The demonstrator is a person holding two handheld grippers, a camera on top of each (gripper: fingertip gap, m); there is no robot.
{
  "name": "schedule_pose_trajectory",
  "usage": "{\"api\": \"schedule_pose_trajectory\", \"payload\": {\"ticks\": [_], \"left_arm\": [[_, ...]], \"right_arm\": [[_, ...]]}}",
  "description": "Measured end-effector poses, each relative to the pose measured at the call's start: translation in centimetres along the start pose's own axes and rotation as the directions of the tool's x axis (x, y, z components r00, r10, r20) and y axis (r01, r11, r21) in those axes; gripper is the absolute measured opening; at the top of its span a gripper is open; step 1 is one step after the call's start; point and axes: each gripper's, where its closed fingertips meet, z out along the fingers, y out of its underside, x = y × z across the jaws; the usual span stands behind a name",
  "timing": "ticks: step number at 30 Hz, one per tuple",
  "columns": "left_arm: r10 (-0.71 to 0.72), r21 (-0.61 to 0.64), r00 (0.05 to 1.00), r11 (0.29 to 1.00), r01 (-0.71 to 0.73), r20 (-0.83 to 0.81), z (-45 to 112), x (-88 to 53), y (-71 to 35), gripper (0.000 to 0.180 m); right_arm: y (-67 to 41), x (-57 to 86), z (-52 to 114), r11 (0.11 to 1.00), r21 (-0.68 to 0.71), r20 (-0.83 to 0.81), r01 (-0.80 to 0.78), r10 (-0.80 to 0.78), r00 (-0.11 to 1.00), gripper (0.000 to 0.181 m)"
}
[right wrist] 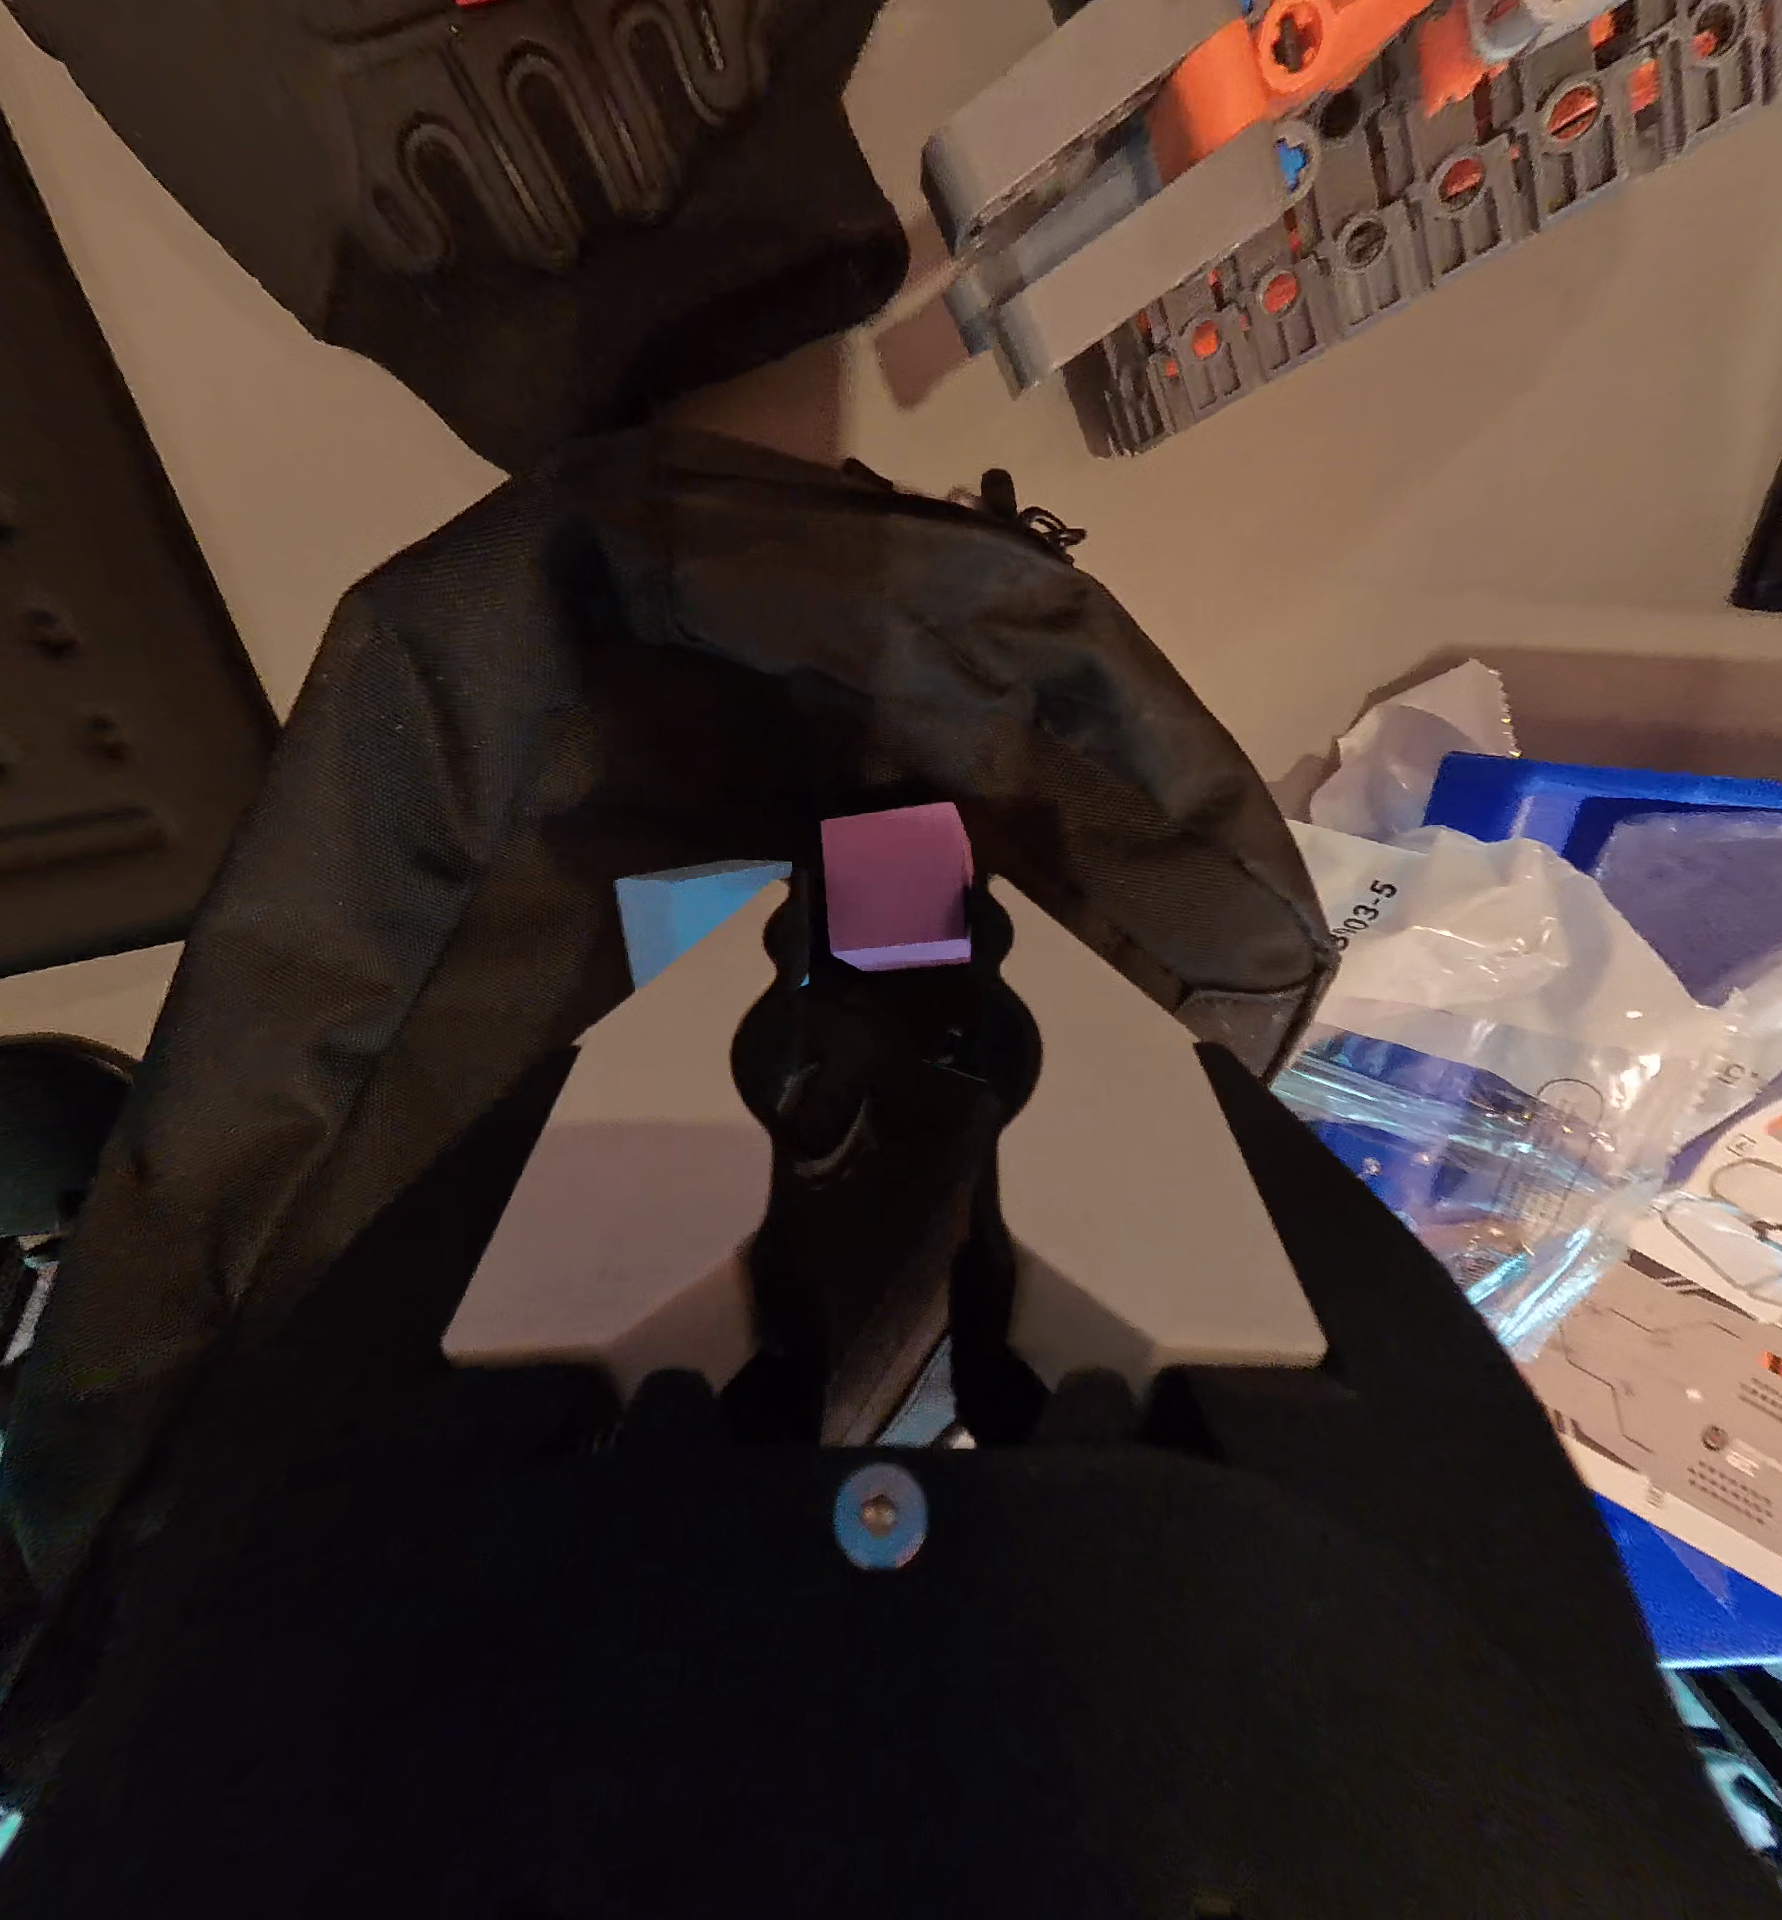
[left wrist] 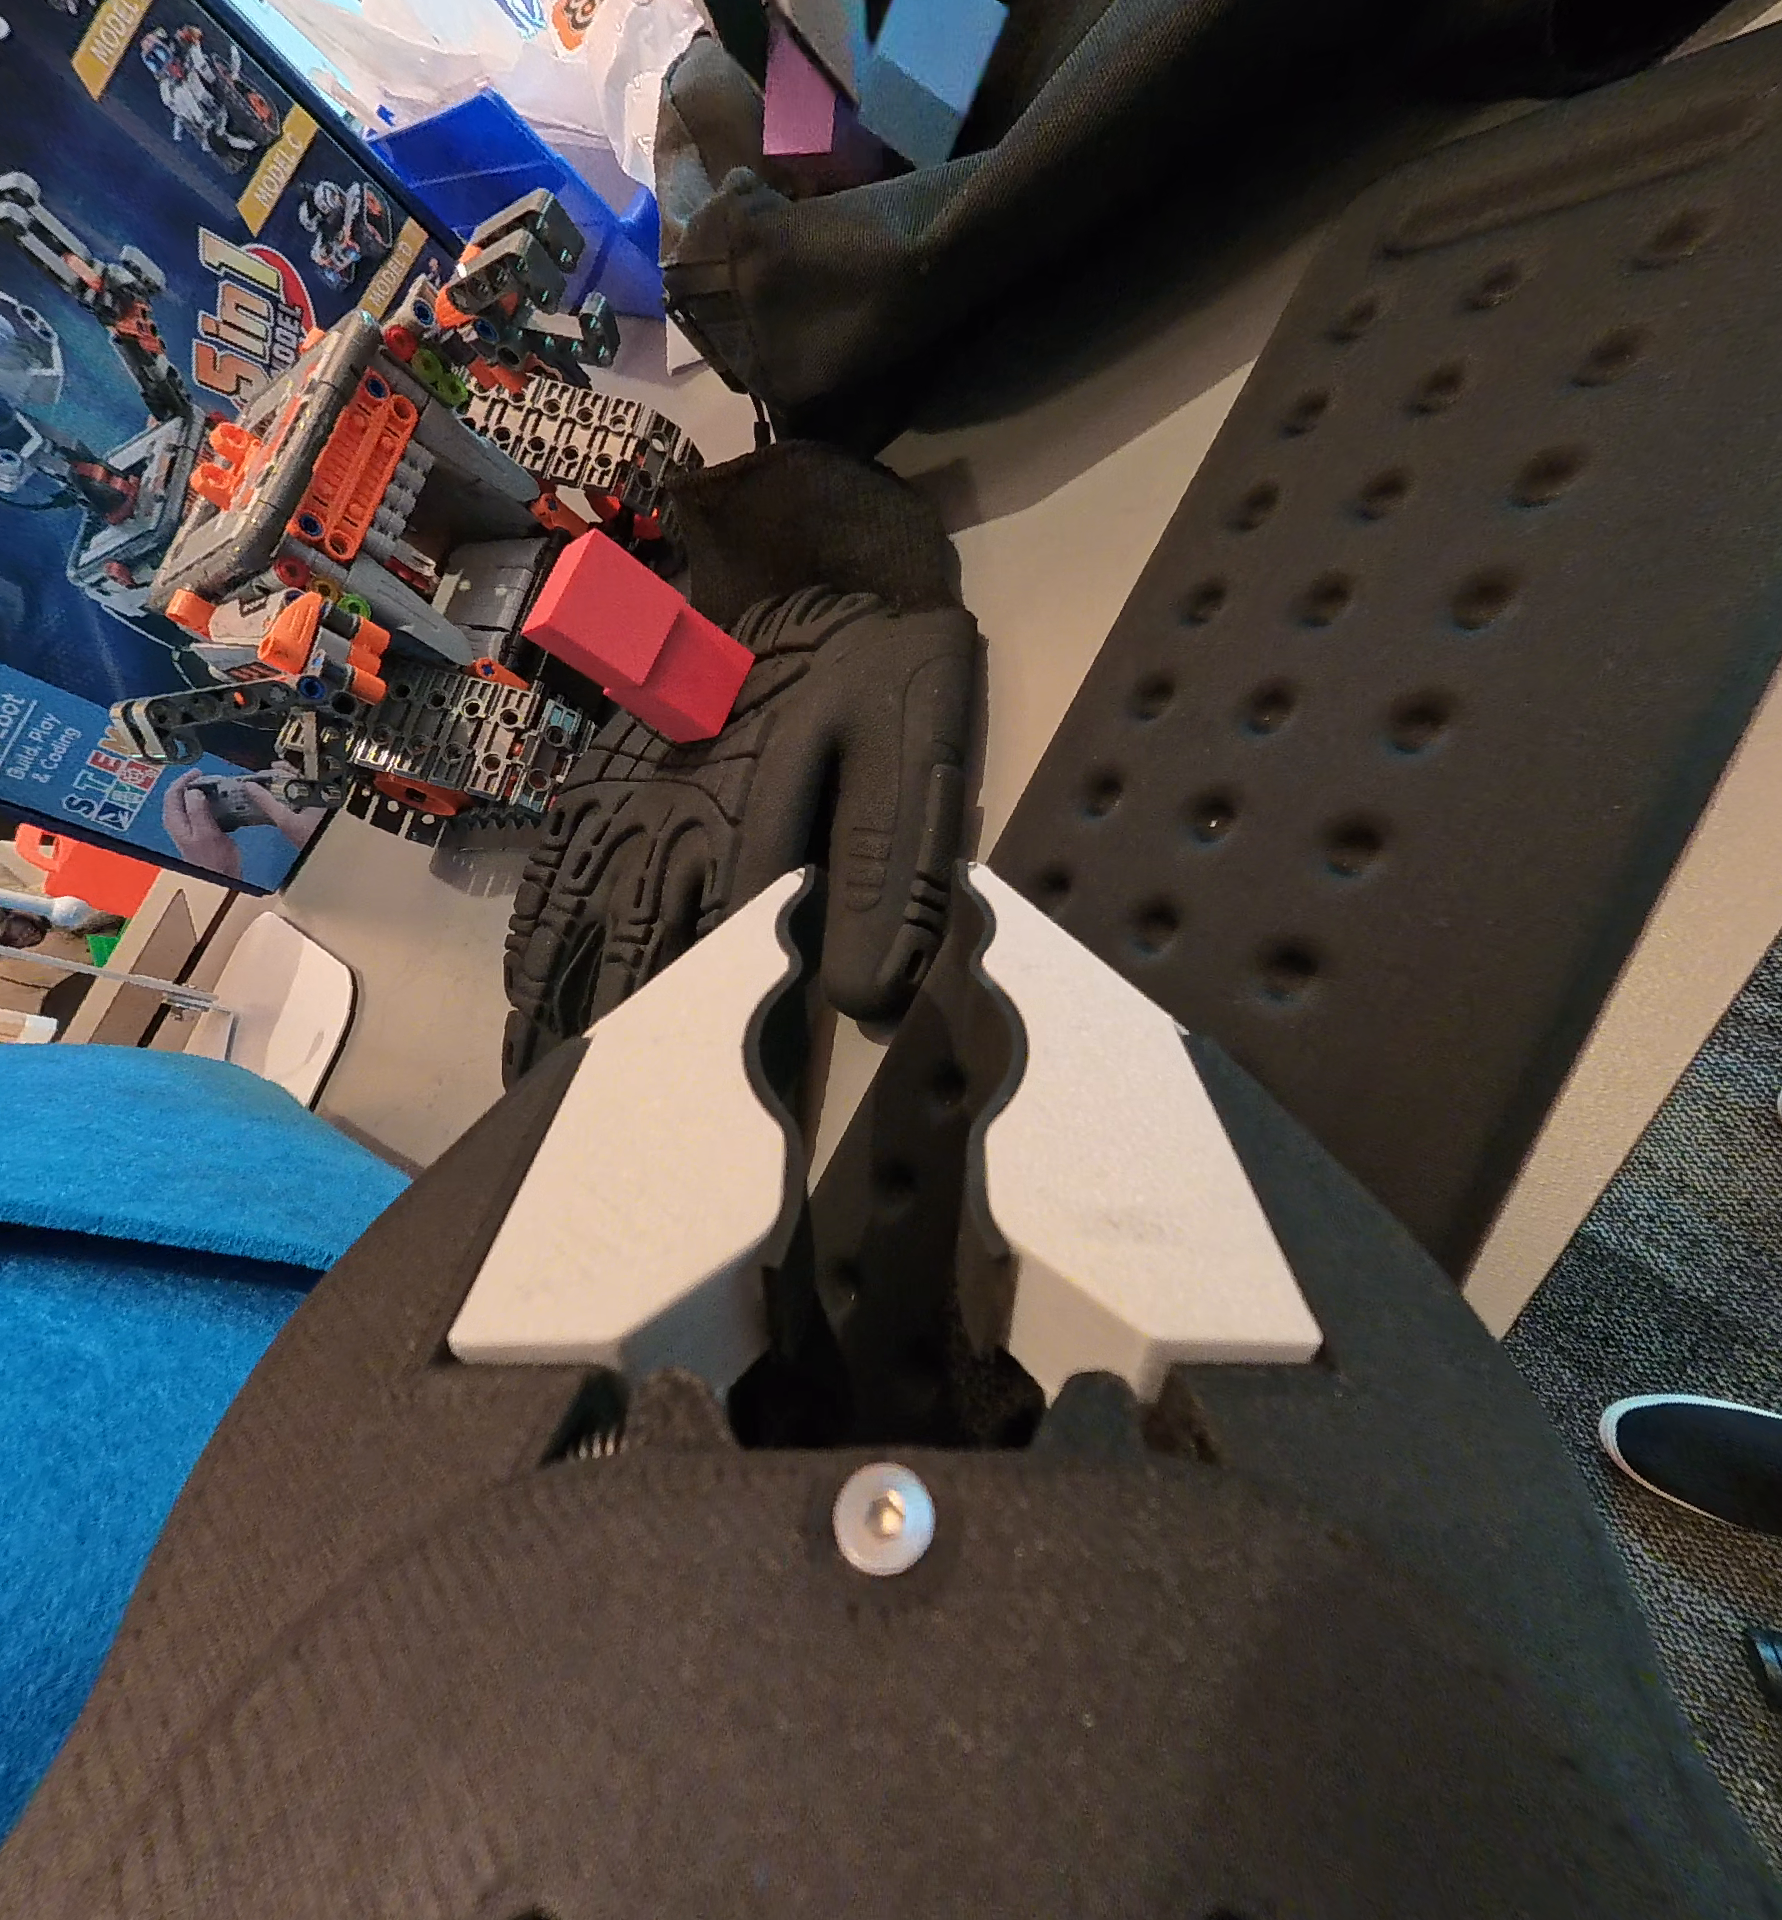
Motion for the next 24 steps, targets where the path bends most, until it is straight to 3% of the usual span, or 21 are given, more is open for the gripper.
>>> {"api": "schedule_pose_trajectory", "payload": {"ticks": [4, 8, 12, 16, 24], "left_arm": [[-0.001, -0.002, 1.0, 1.0, 0.001, -0.001, 0.0, 0.0, 0.0, 0.022], [0.0, -0.002, 1.0, 1.0, 0.0, 0.002, 0.0, 0.0, 0.0, 0.022], [-0.001, -0.003, 1.0, 1.0, 0.001, 0.004, 0.0, -0.1, 0.1, 0.022], [0.0, -0.004, 1.0, 1.0, 0.0, 0.005, 0.1, -0.1, 0.1, 0.022], [0.0, -0.001, 1.0, 1.0, 0.0, 0.016, 0.0, -0.2, 0.0, 0.021]], "right_arm": [[0.3, -0.2, 0.5, 0.999, -0.018, -0.004, 0.038, -0.038, 0.999, 0.028], [-1.3, 0.5, -1.7, 0.997, 0.079, -0.051, 0.026, -0.022, 0.998, 0.026], [-7.5, -2.0, -5.9, 0.939, 0.342, 0.016, 0.034, -0.042, 0.999, 0.027], [-13.1, -4.5, -6.5, 0.887, 0.461, 0.124, 0.002, -0.067, 0.99, 0.027], [-16.5, -5.6, -2.0, 0.869, 0.471, 0.289, -0.153, 0.012, 0.957, 0.027]]}}
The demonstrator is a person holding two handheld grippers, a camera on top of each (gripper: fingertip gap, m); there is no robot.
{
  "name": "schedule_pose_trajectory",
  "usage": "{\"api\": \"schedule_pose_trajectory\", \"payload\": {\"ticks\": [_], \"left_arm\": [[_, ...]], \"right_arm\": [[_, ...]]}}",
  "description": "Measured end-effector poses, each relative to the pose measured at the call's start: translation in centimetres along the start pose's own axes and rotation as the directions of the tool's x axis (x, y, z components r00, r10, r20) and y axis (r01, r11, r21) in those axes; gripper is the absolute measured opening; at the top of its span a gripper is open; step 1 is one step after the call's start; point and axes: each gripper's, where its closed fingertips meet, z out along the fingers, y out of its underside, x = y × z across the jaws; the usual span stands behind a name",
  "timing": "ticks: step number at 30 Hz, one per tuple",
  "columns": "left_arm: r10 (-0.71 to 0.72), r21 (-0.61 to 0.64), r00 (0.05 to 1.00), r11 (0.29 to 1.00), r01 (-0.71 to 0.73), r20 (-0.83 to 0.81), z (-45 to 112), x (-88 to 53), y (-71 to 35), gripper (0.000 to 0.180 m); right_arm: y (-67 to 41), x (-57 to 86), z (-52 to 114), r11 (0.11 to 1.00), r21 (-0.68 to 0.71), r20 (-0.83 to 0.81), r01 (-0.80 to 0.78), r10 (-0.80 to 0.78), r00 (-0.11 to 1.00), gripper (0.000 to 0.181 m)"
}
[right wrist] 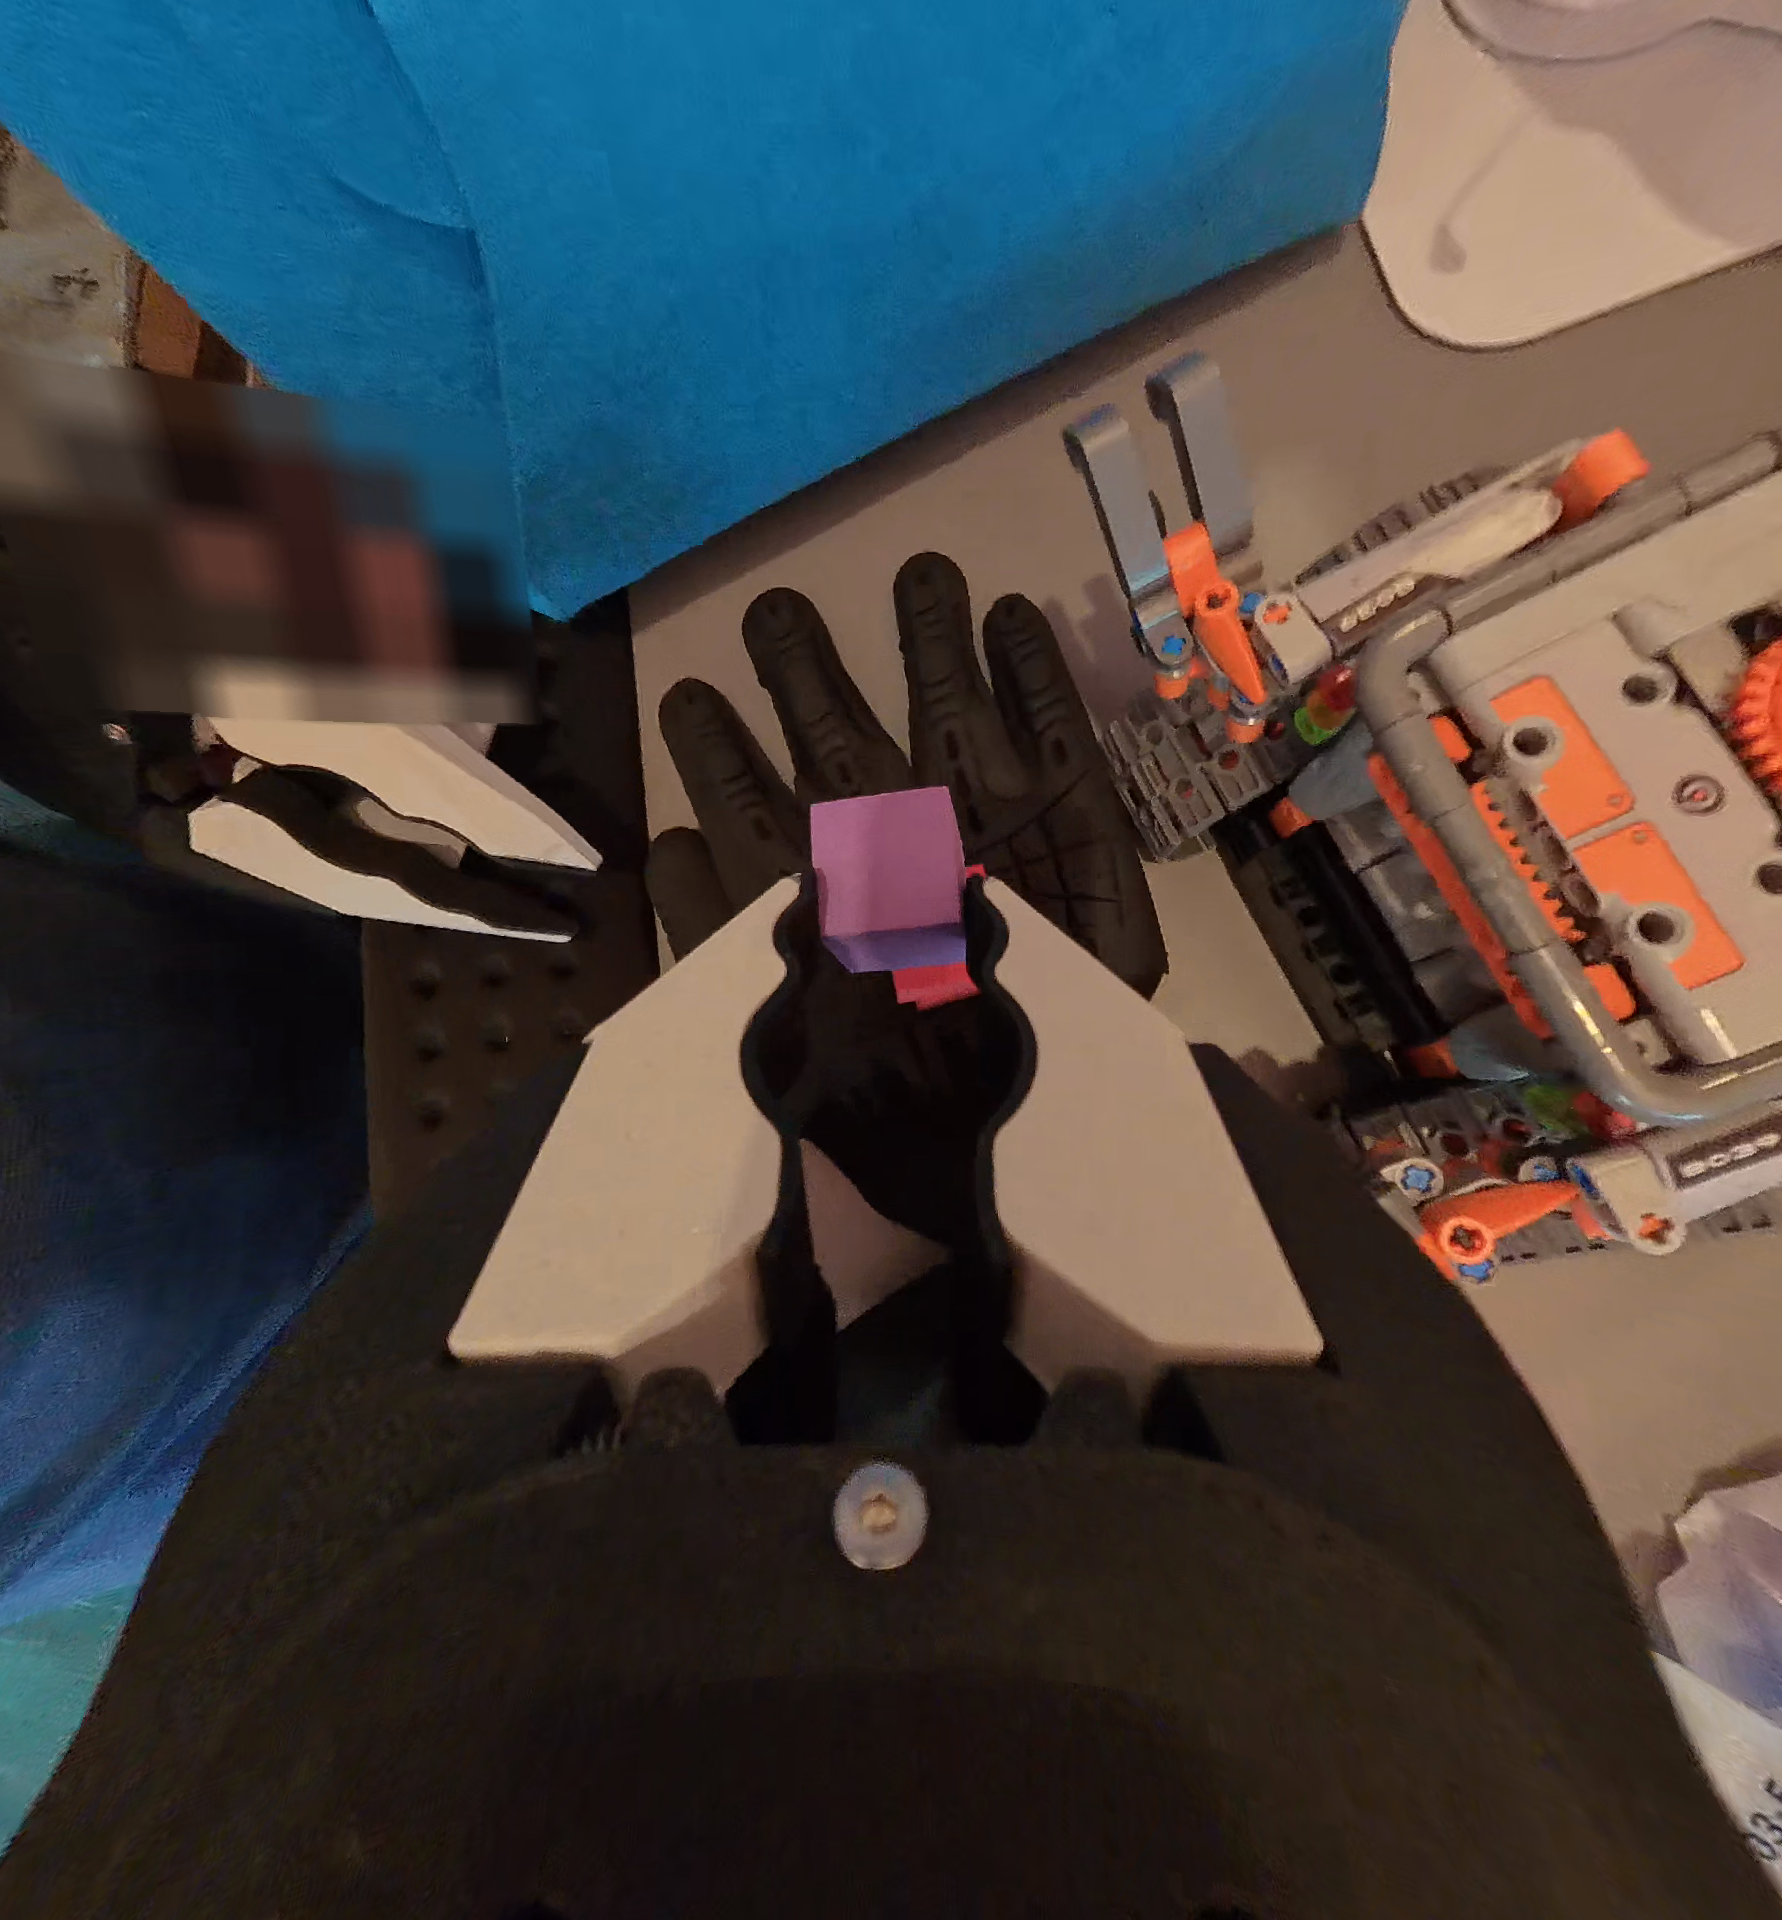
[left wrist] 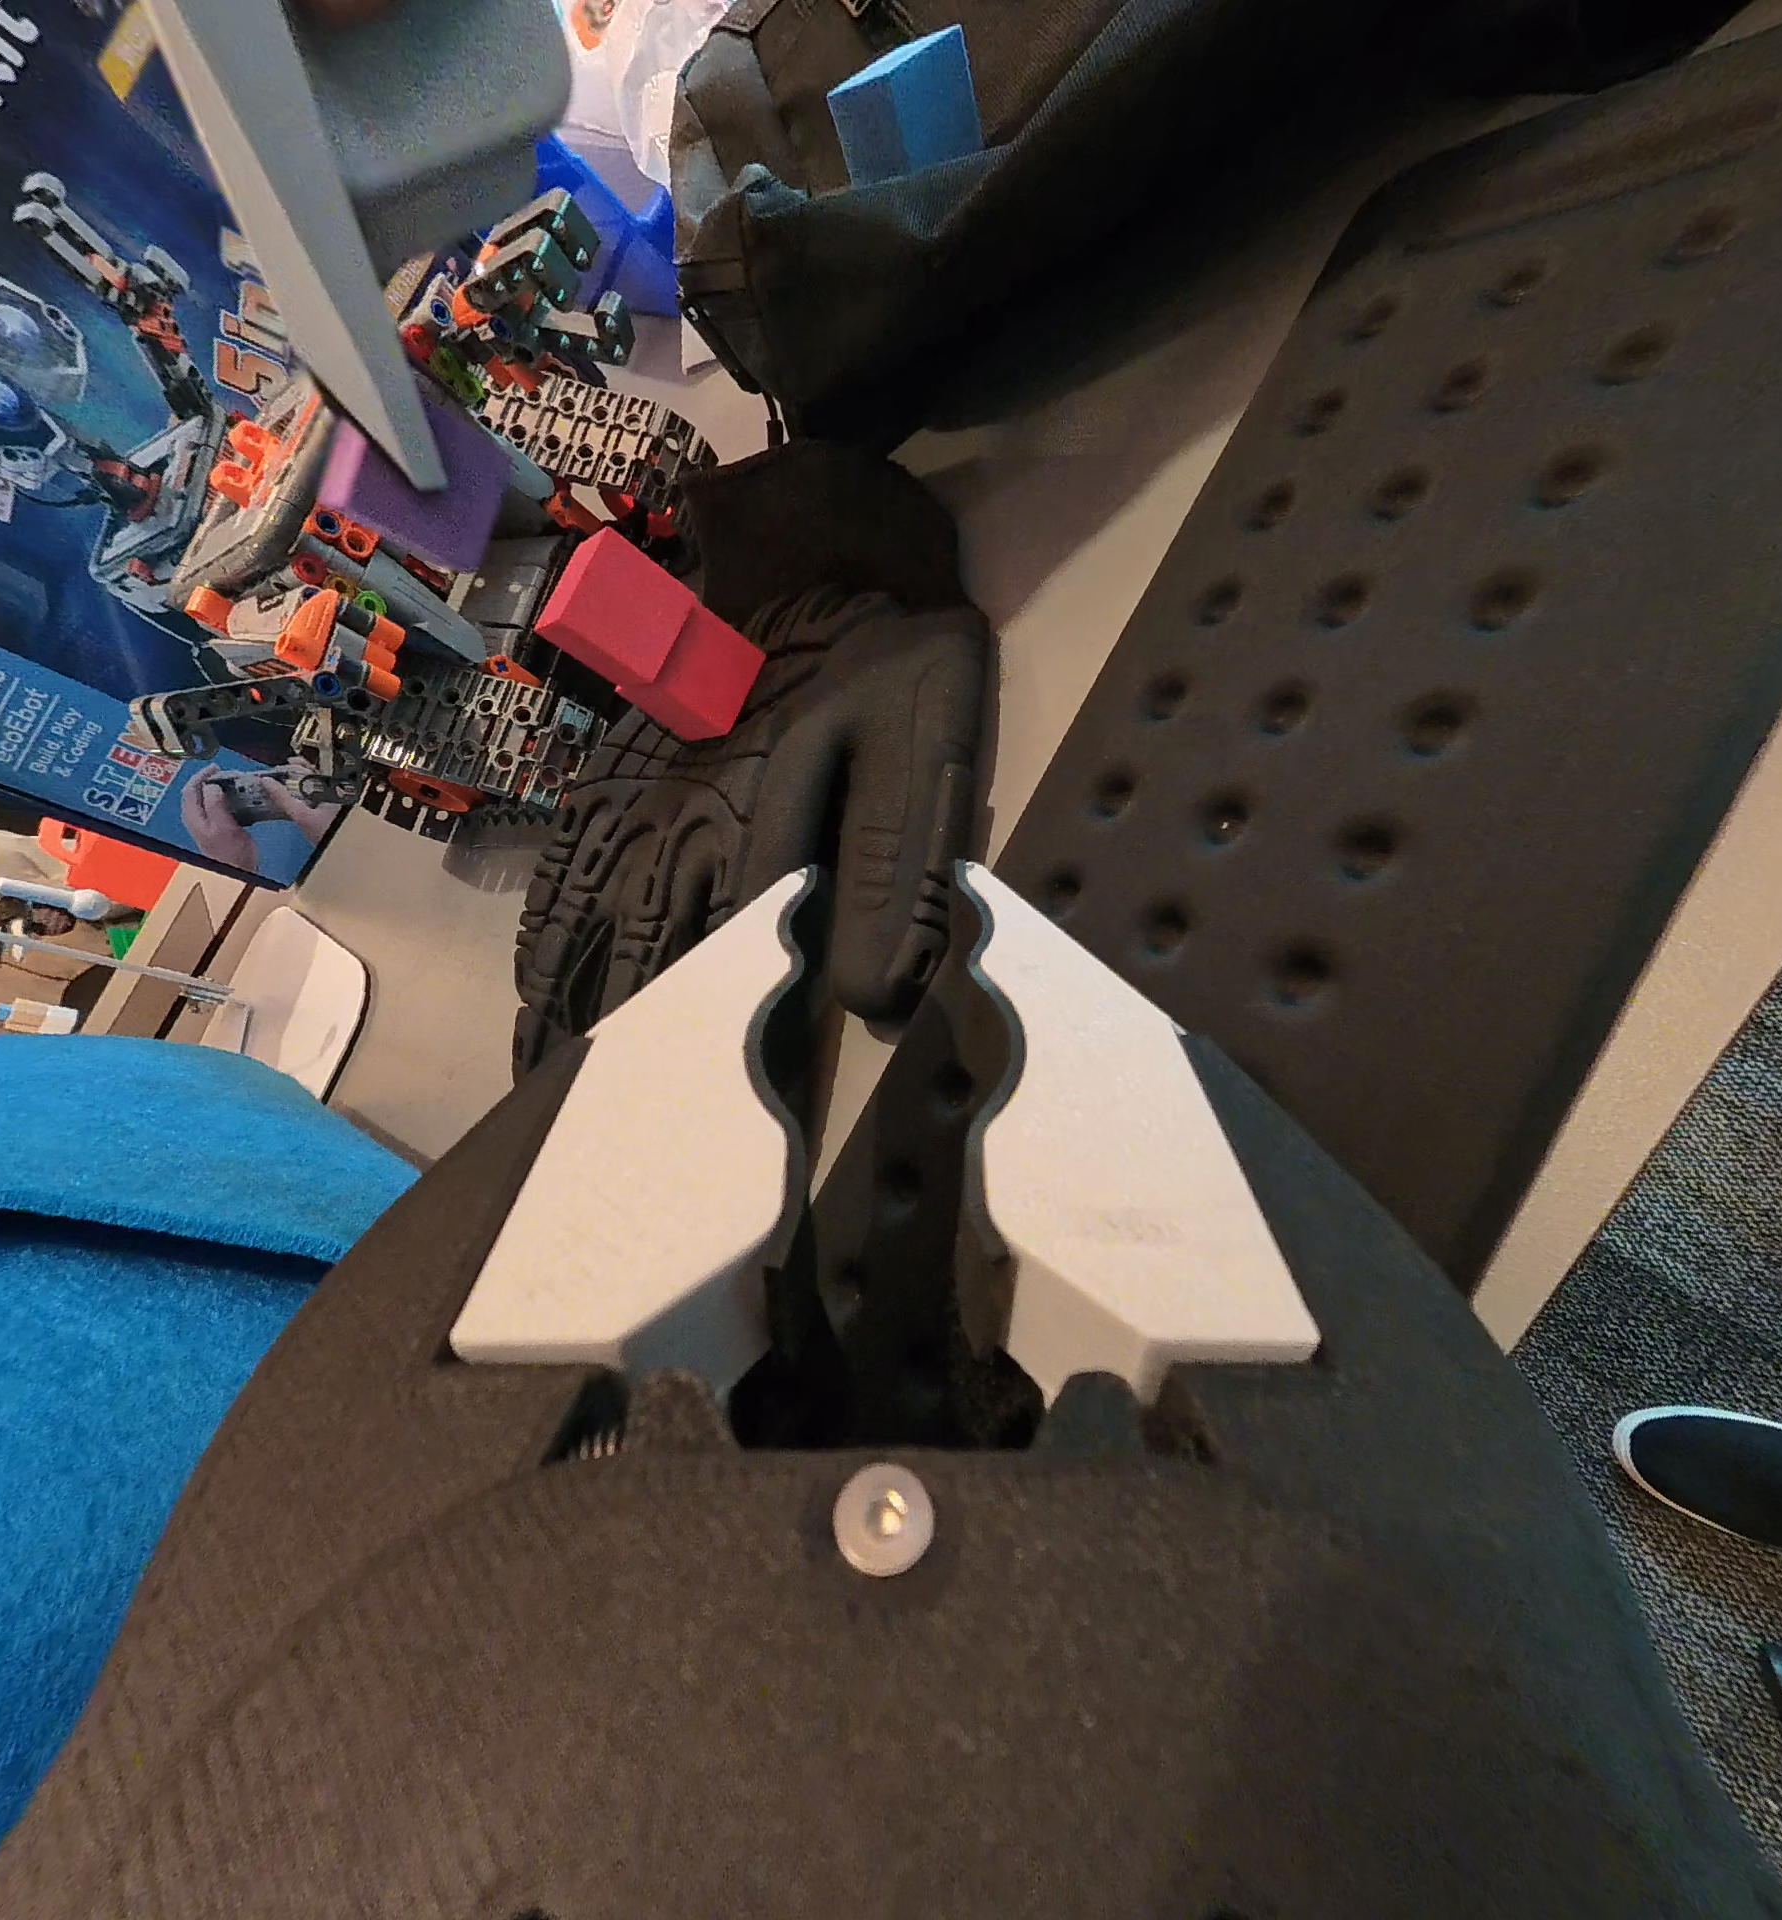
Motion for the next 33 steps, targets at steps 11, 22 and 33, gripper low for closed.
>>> {"api": "schedule_pose_trajectory", "payload": {"ticks": [11, 22, 33], "left_arm": [[0.003, 0.005, 1.0, 1.0, -0.003, -0.007, 0.0, 0.1, 0.0, 0.021], [0.004, 0.006, 1.0, 1.0, -0.004, -0.011, 0.0, 0.2, -0.1, 0.022], [0.003, 0.004, 1.0, 1.0, -0.003, -0.015, 0.0, 0.2, 0.0, 0.022]], "right_arm": [[1.7, 0.8, 1.8, 0.994, -0.015, 0.031, -0.105, 0.105, 0.994, 0.027], [1.7, 0.4, 1.7, 0.993, 0.013, 0.048, -0.117, 0.117, 0.992, 0.026], [1.3, 1.0, 0.1, 0.996, 0.022, -0.018, -0.092, 0.092, 0.996, 0.048]]}}
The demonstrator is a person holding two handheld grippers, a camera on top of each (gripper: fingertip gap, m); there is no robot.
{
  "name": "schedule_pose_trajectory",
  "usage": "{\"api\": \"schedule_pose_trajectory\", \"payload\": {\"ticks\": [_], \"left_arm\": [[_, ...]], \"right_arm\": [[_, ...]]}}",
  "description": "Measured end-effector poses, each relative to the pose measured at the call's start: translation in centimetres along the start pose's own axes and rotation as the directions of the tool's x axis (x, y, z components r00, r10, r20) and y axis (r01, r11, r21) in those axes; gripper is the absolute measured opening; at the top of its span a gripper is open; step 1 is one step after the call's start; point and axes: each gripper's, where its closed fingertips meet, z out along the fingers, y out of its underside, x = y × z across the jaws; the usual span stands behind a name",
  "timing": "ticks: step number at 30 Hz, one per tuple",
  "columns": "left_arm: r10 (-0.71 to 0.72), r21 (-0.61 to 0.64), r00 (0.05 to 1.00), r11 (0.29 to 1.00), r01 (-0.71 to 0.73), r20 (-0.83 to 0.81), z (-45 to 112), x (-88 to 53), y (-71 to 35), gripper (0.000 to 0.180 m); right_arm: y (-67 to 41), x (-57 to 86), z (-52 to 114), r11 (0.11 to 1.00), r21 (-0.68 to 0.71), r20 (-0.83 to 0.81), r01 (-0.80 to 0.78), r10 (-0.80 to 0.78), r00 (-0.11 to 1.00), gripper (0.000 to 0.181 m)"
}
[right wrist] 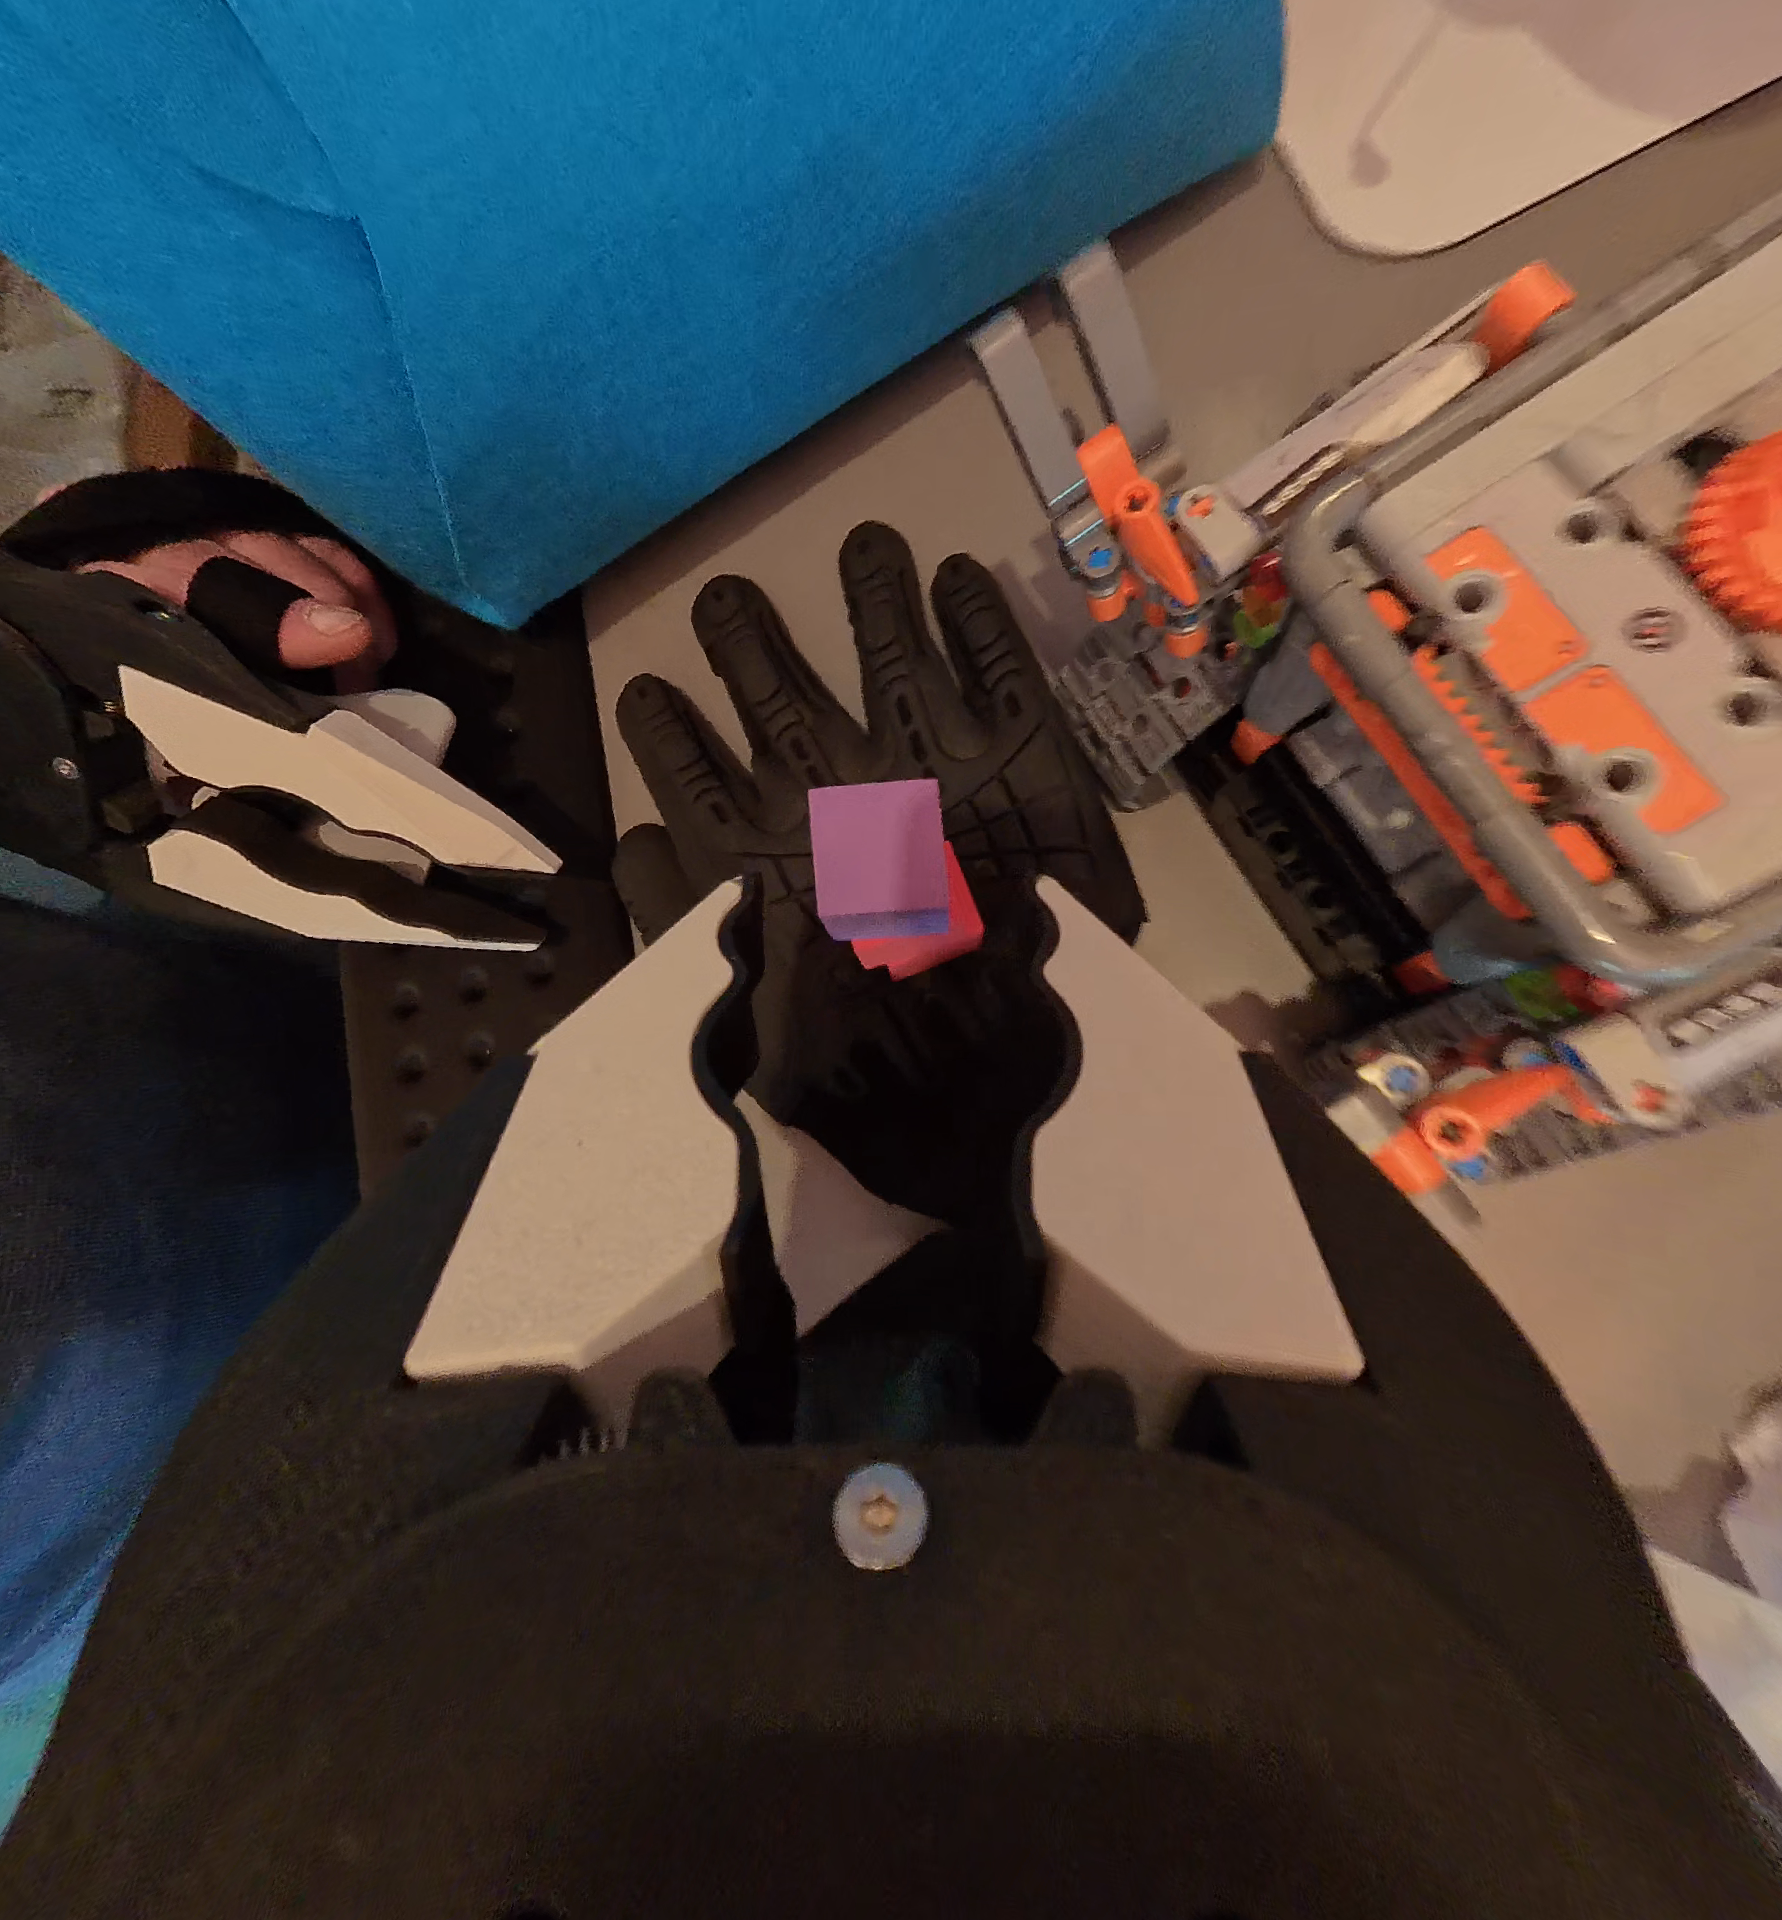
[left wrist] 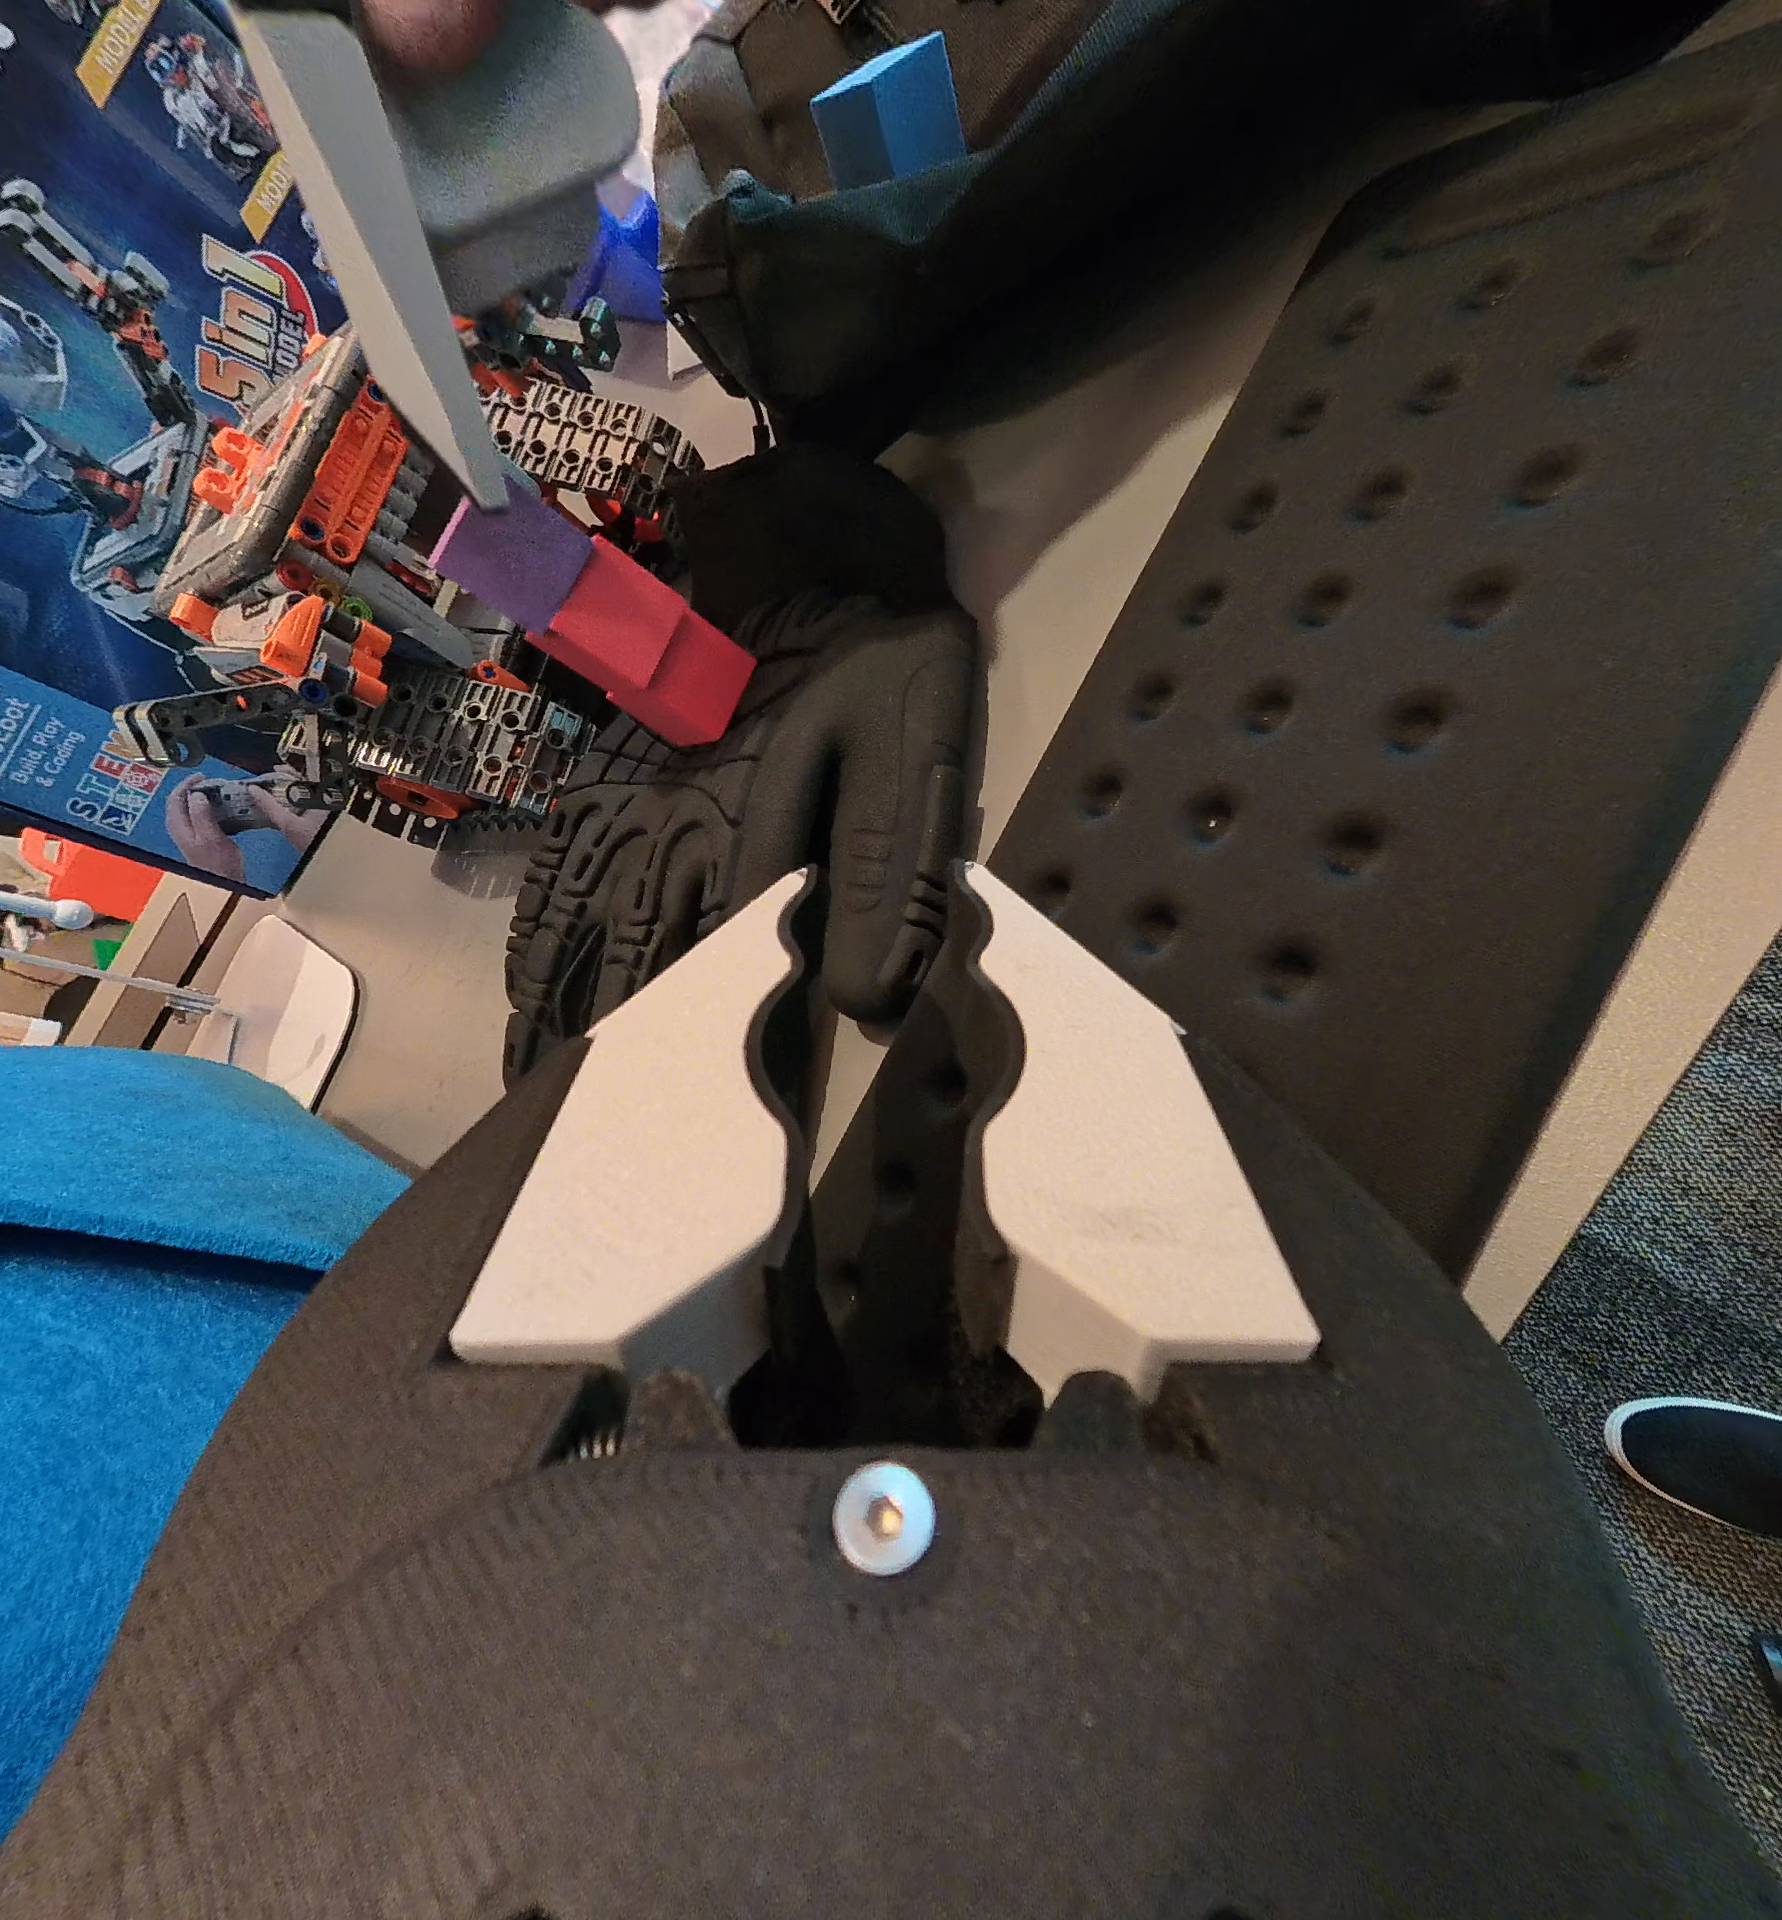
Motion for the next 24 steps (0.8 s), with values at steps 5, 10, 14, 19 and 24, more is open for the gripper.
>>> {"api": "schedule_pose_trajectory", "payload": {"ticks": [5, 10, 14, 19, 24], "left_arm": [[-0.002, 0.001, 1.0, 1.0, 0.002, 0.003, 0.0, 0.0, 0.0, 0.022], [0.0, 0.001, 1.0, 1.0, 0.0, 0.0, 0.0, 0.0, 0.0, 0.022], [0.003, -0.001, 1.0, 1.0, -0.003, -0.004, 0.0, 0.1, 0.0, 0.021], [0.004, -0.003, 1.0, 1.0, -0.004, -0.003, 0.0, 0.1, 0.0, 0.022], [0.004, -0.009, 1.0, 1.0, -0.003, 0.003, 0.1, 0.0, 0.1, 0.021]], "right_arm": [[2.3, 0.6, -6.6, 0.996, -0.067, -0.205, 0.055, -0.068, 0.976, 0.051], [9.6, 1.8, -9.3, 0.968, -0.25, -0.247, 0.016, -0.079, 0.966, 0.049], [13.1, 3.4, -8.1, 0.947, -0.323, -0.254, 0.001, -0.088, 0.963, 0.043], [11.7, 3.2, -8.0, 0.966, -0.257, -0.227, 0.042, -0.103, 0.968, 0.026], [4.0, -0.5, -8.6, 0.938, -0.263, -0.127, 0.226, -0.266, 0.956, 0.025]]}}
